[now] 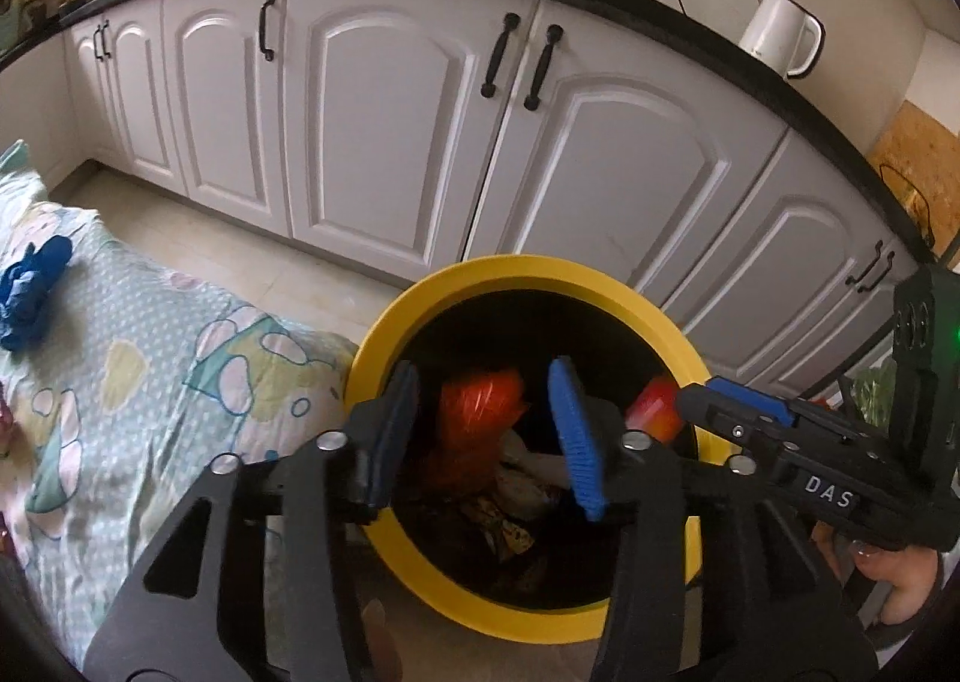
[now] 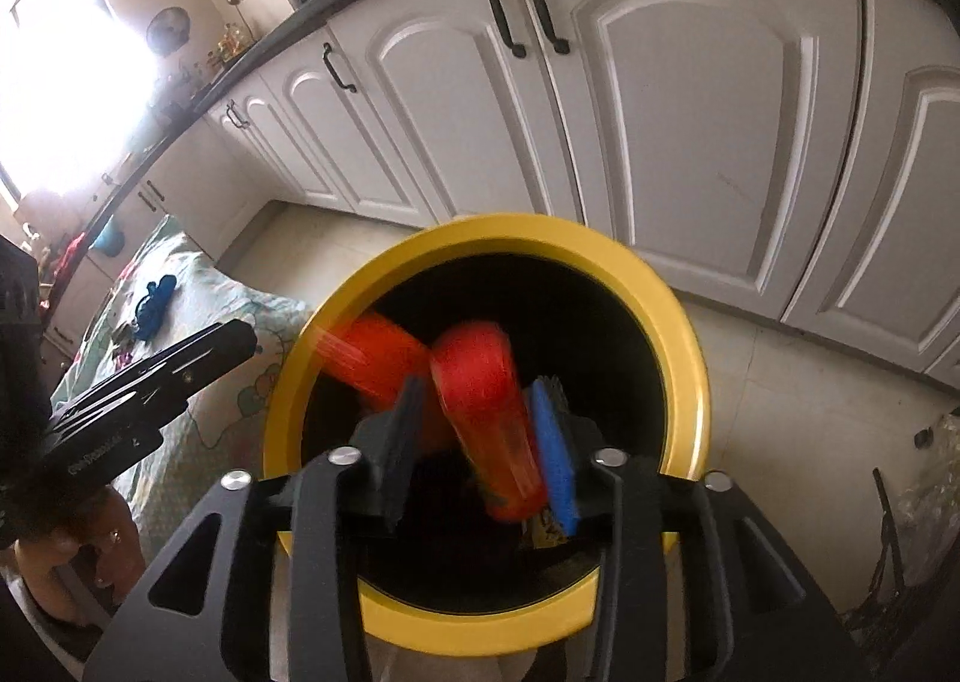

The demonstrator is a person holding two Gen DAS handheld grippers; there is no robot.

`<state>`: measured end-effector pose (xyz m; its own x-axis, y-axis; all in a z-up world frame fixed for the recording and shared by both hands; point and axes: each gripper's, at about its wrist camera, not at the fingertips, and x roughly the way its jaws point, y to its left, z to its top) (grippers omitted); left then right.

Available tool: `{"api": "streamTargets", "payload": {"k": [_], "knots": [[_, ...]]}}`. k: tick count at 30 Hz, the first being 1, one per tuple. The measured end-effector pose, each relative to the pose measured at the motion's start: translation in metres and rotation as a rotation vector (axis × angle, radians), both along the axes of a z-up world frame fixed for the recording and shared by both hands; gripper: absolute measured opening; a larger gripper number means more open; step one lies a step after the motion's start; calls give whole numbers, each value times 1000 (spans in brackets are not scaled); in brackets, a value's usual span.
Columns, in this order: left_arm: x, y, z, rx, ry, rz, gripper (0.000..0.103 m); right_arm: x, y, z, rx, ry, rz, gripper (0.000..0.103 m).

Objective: Collect trash
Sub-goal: 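Carry the red bag and candy tube over the yellow bin and open both tools, then move both open tools back toward the trash on the blanket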

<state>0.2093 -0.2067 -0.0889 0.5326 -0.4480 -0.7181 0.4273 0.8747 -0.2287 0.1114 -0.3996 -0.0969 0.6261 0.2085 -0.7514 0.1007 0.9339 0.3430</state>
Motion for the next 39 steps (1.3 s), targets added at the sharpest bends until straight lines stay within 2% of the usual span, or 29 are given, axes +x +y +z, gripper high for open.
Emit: {"api": "streamTargets", "payload": {"k": [3,4,7,9,11,15,20,28,39], "knots": [[1,7,5,0,2,26,61,-2,-1,7,-11,-21,-12,49],[2,11,7,-5,4,37,62,-3,-1,9,-17,-30,-19,52],[-1,21,16,-19,-6,65,75,-6,-1,19,-53,-61,-38,61],[-3,27,21,-23,-26,74,89,-9,2,26,-82,-83,-44,65],[-8,34,28,-20,-47,92,92,-11,5,32,-97,-103,-45,69],[-14,48,36,-10,-69,127,92,-15,13,44,-109,-146,-38,76],[-24,71,45,5,-98,183,92,-18,27,57,-118,-189,-14,79],[-41,121,61,16,-141,300,92,-16,59,72,-121,-243,49,80],[-55,183,78,38,-206,450,92,-7,126,79,-117,-249,219,80]]}}
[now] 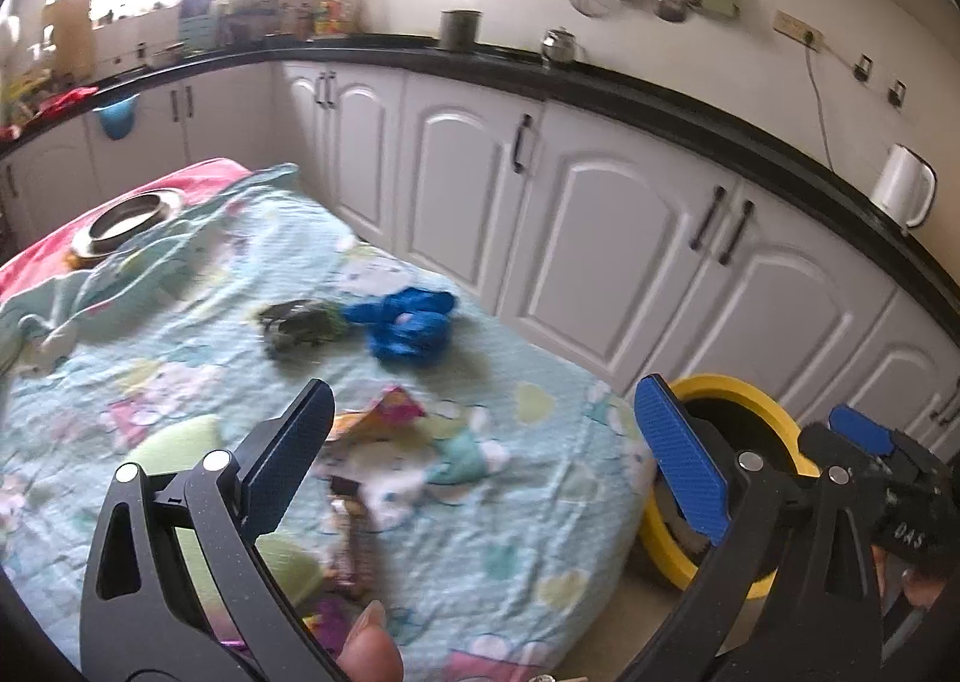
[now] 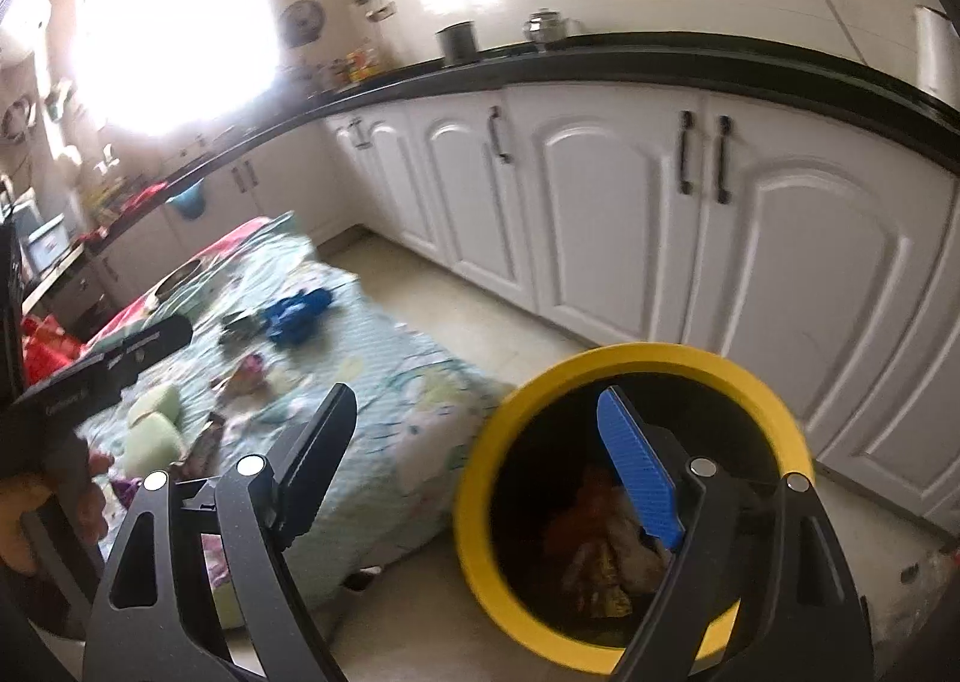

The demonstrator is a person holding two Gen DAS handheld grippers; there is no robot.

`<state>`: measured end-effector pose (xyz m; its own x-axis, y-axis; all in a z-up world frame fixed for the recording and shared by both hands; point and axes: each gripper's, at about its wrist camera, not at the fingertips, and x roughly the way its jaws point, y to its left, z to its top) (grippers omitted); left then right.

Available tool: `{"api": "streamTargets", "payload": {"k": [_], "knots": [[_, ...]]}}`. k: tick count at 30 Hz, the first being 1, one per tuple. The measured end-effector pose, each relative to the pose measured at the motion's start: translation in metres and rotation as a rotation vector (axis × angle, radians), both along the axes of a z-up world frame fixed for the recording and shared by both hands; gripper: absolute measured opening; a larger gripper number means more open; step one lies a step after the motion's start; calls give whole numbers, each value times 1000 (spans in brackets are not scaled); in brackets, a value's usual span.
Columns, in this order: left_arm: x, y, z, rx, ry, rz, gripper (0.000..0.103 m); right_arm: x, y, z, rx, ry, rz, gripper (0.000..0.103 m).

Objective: Collect trash
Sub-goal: 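Move both open tools back toward the trash on the blanket, then grasp the green mesh sponge with the left tool while the right tool grasps the blue plastic bag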

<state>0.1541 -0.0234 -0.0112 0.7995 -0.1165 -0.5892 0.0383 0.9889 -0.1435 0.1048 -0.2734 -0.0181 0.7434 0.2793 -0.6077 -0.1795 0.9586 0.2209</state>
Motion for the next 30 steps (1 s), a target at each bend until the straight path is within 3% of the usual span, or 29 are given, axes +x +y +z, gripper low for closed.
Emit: {"api": "streamTargets", "payload": {"k": [16,25,30], "knots": [[-12,76,-5,-23,12,162,92,24,61,12,28,-5,120,80],[-12,108,-28,-24,103,253,92,59,99,5,22,35,193,71],[-12,130,-45,-96,173,290,92,85,131,2,-10,47,245,68]]}}
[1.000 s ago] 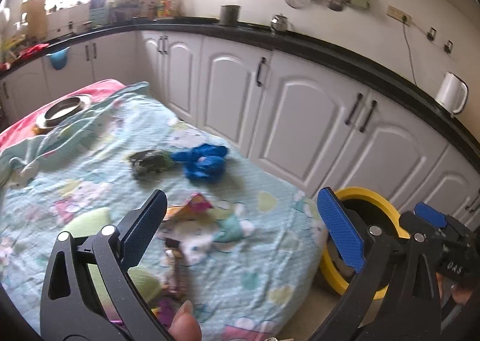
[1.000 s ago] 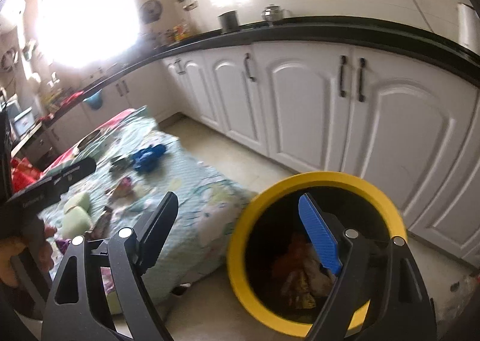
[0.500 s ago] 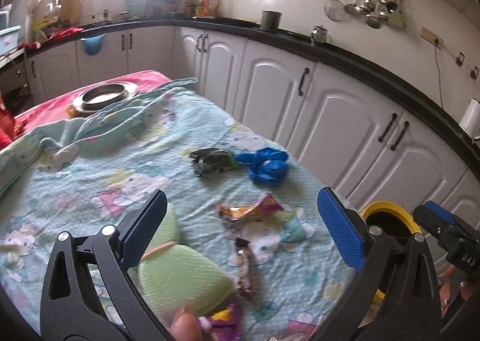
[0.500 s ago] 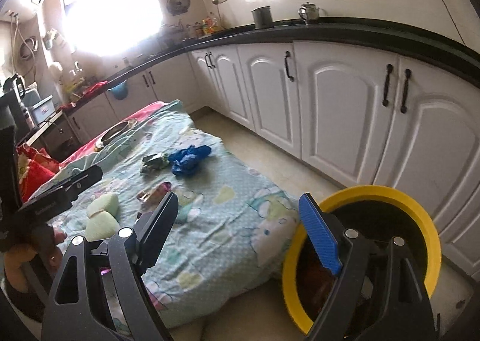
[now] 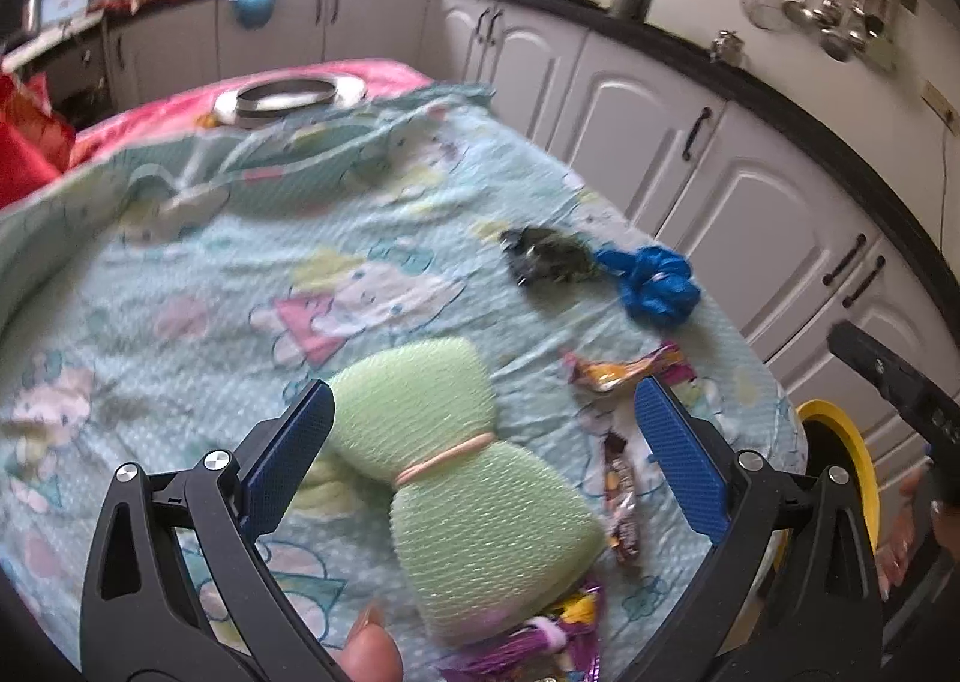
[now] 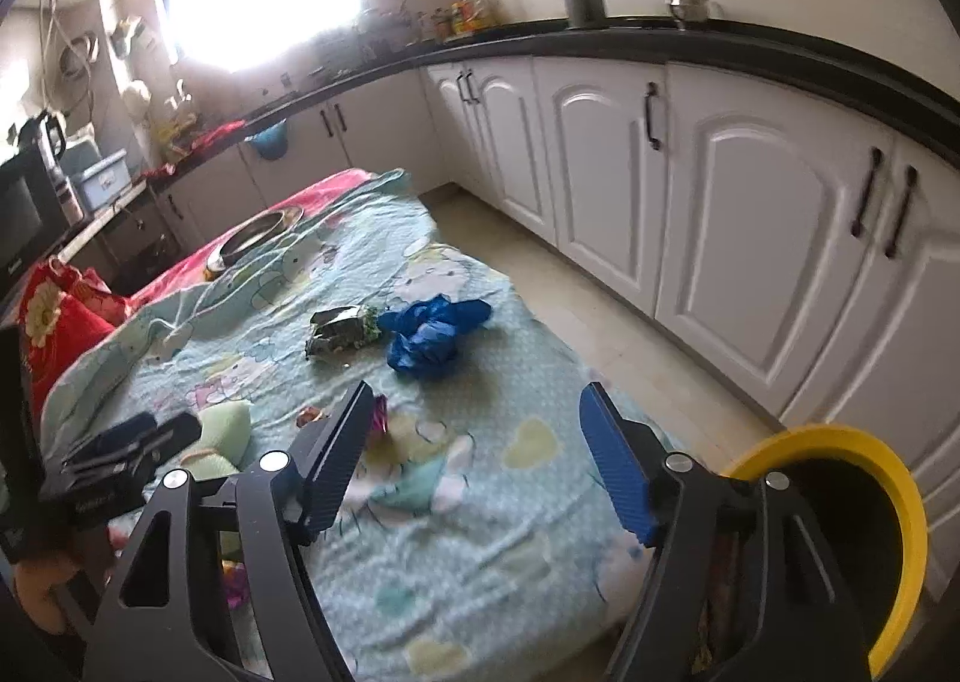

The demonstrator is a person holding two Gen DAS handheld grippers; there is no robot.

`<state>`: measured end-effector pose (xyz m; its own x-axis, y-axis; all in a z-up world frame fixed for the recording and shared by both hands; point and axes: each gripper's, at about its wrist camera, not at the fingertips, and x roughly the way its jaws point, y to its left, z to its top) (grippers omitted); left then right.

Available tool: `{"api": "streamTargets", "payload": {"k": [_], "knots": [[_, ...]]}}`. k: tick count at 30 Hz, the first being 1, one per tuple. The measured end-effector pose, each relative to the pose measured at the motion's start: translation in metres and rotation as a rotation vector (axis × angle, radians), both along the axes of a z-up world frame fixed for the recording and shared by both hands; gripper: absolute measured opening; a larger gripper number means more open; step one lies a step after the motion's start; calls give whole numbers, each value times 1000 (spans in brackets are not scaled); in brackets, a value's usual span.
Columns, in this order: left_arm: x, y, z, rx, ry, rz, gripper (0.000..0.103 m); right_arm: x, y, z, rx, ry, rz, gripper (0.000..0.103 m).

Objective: Collect trash
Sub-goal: 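Grasp the green mesh sponge with the left tool while the right tool grasps the blue plastic bag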

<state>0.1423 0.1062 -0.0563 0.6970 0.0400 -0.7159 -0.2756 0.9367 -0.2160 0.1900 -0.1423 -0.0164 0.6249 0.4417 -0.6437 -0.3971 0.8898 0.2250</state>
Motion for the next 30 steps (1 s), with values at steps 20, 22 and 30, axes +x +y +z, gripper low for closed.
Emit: {"api": "streamTargets", "payload": {"k": [20,22,30], "knots": [[2,20,-41,-158,112,28,85,110,86,-73,-49,256,79,25],[2,21,-41,-151,111,26,79,112,86,-78,-25,276,73,21],[1,25,-39,-161,94,11,60,96,67,-78,-6,246,74,11]]}}
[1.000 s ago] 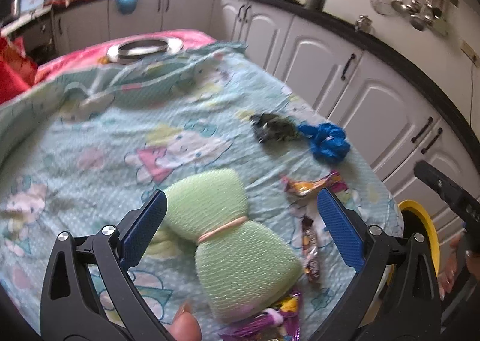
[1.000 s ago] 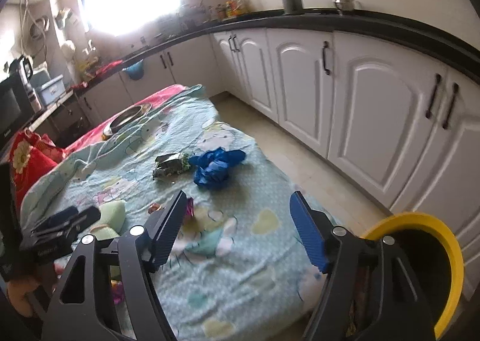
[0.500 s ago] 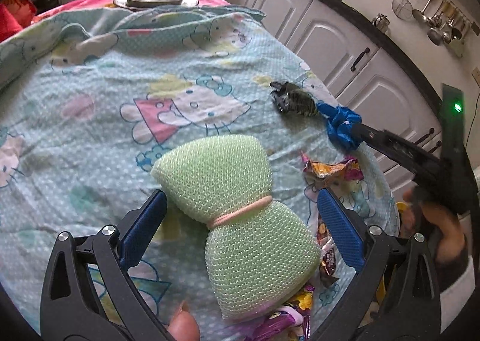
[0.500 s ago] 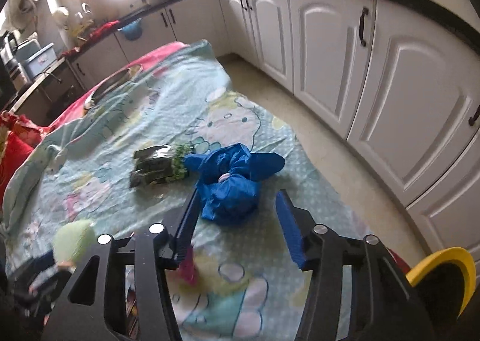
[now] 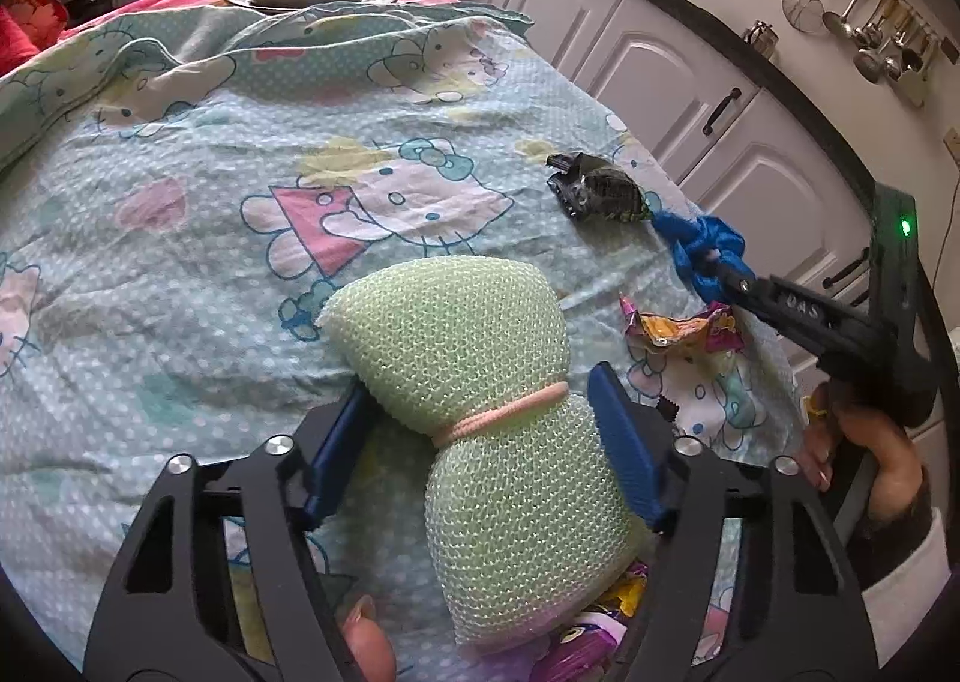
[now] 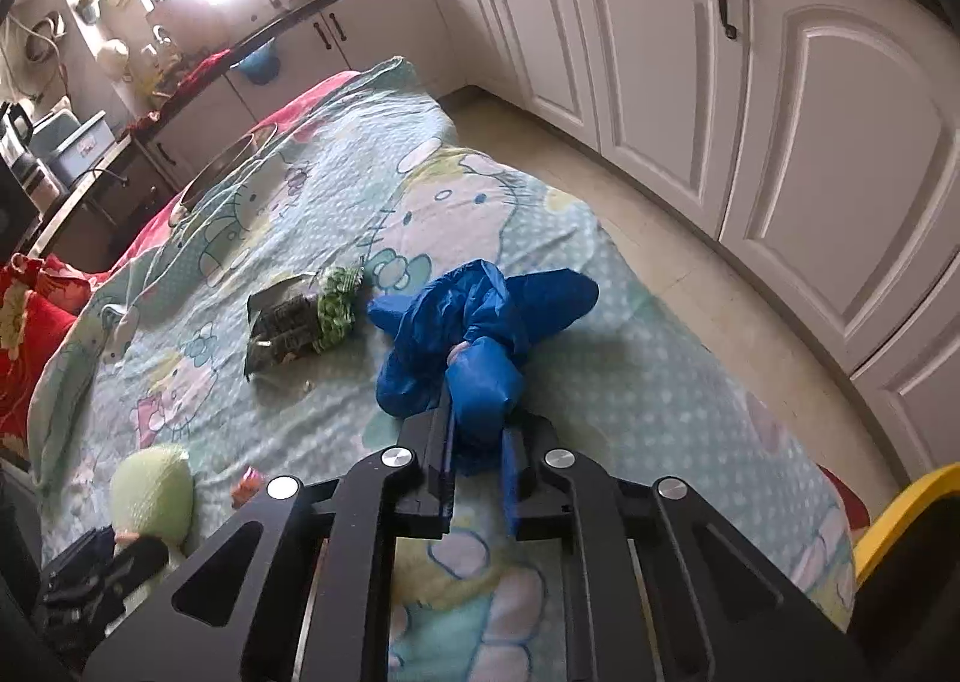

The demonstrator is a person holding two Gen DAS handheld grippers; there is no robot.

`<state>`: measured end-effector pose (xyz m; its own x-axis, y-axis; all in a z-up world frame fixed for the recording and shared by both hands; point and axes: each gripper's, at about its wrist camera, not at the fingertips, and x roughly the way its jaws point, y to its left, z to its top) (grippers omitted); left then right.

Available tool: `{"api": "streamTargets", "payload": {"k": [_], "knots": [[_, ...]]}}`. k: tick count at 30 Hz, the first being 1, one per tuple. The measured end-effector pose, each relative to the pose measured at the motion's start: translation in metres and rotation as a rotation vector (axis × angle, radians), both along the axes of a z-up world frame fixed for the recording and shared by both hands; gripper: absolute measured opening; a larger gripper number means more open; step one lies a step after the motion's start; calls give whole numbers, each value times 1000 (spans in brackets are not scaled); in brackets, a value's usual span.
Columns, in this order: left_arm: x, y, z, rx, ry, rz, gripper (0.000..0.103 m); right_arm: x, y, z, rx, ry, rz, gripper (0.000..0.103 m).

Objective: Collect trash
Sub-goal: 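Grasp the green mesh sponge with the left tool while the right tool grasps the blue plastic bag, then carry the green sponge and blue bag over the yellow bin and open both tools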

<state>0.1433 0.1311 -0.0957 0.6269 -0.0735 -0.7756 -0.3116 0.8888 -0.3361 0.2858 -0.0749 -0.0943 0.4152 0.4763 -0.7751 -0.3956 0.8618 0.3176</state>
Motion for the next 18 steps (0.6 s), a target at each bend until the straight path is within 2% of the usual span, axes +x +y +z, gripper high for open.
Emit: {"api": "streamTargets", "payload": {"k": [3,6,11,18], "knots": [[-1,2,2,-14,-14,-4,53,-8,-13,2,10,-4,-11,10],[-2,7,5,-27,-38,6,50,-17,-29,4,12,-10,-27,10],[-6,13,16,-28,-84,28,49,-35,-51,7,15,-11,-34,10],[-15,18,41,18,-171,65,49,-64,-77,11,15,-21,-37,10]]}}
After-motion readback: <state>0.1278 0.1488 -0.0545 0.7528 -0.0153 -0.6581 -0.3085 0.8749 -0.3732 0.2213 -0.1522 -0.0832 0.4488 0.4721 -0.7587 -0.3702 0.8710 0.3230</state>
